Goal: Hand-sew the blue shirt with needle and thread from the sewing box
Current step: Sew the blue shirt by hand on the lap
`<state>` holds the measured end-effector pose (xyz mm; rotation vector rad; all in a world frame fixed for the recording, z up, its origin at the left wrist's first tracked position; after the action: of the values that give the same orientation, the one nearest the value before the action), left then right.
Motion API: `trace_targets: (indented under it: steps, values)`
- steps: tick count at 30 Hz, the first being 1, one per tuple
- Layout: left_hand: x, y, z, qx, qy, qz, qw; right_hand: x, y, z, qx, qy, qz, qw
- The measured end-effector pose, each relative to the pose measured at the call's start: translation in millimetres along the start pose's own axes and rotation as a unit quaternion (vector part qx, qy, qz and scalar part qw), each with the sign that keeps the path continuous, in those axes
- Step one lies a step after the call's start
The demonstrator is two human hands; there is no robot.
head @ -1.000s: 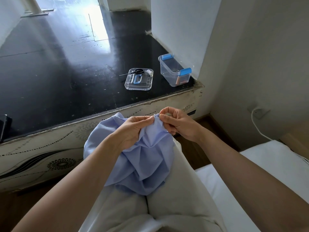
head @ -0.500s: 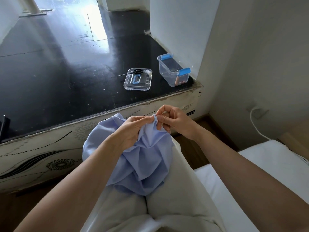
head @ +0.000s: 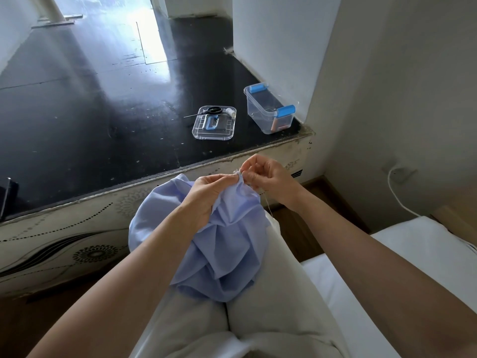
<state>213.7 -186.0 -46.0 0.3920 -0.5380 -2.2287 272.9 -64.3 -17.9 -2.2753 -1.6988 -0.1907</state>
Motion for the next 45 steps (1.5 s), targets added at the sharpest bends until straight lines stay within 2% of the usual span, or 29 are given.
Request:
trace_targets:
  steps: [2,4,8,13,15,17,19,21,24,25,26,27,28,30,32,33,35,40,42,45]
  values:
    - [5.7,1.0,2.1,-0.002,-0.02,0.049,0.999,8.0,-3.2,1.5,0.023,0.058,0.039,0.997]
    - [4.1,3.2,6.7,-0.024,-0.053,0.063,0.996,11.2,-4.6,-5.4,0.068,0.12,0.064,0.988]
    - [0.3,0.9,12.5,-0.053,-0.09,0.062,0.993,8.1,-7.0,-14.7,0.138,0.19,0.065,0.97]
    - [0.6,-1.7,10.9,-0.055,-0.156,0.085,0.983,-5.3,-4.3,-18.8,0.182,0.253,0.057,0.949]
    - [4.2,-3.7,9.8,-0.056,-0.173,0.109,0.977,-12.2,-1.5,-26.9,0.201,0.222,0.057,0.952]
    - [12.1,-6.2,7.6,-0.054,-0.162,0.143,0.975,-5.5,1.5,-44.2,0.209,0.064,0.083,0.972]
    - [21.1,-5.8,5.1,-0.054,-0.138,0.172,0.974,18.2,3.2,-51.1,0.176,-0.111,0.162,0.965]
    - [26.6,-5.2,5.2,-0.068,-0.125,0.188,0.972,57.9,12.3,-32.4,0.096,-0.189,0.309,0.927]
    - [32.5,-3.3,12.6,-0.1,-0.113,0.217,0.964,119.6,49.9,-0.1,0.024,-0.163,0.537,0.827]
    - [33.2,-2.4,14.9,-0.106,-0.11,0.224,0.963,132.3,60.4,7.5,0.01,-0.143,0.583,0.8]
    - [32.8,-1.9,16.6,-0.11,-0.107,0.227,0.962,138.3,66.0,10.8,-0.004,-0.12,0.601,0.79]
    - [31.3,-1.3,18.2,-0.114,-0.106,0.225,0.962,139.0,64.7,11.5,-0.016,-0.1,0.588,0.802]
    - [28.6,-0.9,19.7,-0.122,-0.105,0.218,0.963,133.7,57.0,9.9,-0.025,-0.082,0.546,0.833]
    - [23.6,0.8,23.0,-0.141,-0.106,0.206,0.963,107.0,32.2,-0.1,-0.026,-0.029,0.391,0.919]
    - [20.8,2.8,26.2,-0.154,-0.111,0.2,0.961,66.3,13.2,-18.3,0.007,0.05,0.223,0.974]
    - [20.2,3.2,27.3,-0.158,-0.113,0.197,0.961,47.7,7.7,-25.9,0.029,0.09,0.163,0.982]
    - [18.9,3.9,28.2,-0.161,-0.107,0.185,0.963,20.9,0.4,-31.3,0.057,0.153,0.096,0.982]
    - [16.4,4.9,25.3,-0.155,-0.097,0.153,0.971,1.9,-7.1,-20.1,0.066,0.249,0.095,0.961]
    - [17.0,3.8,23.6,-0.151,-0.095,0.151,0.972,4.8,-7.5,-18.0,0.07,0.236,0.106,0.963]
    - [21.6,-0.2,19.1,-0.128,-0.072,0.166,0.975,3.6,-2.9,-19.8,0.106,0.131,0.059,0.984]
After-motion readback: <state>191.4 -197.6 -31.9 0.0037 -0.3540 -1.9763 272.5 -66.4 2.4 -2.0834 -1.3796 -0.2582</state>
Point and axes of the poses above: each hand's wrist, its own y-axis away from the middle knuckle, its own x-axis out of the back of the hand, z = x × y, the point moved 9 cm from there along -y, towards the middle knuckle, and after that the axes turned 6 degrees about x, right-handed, at the moved point
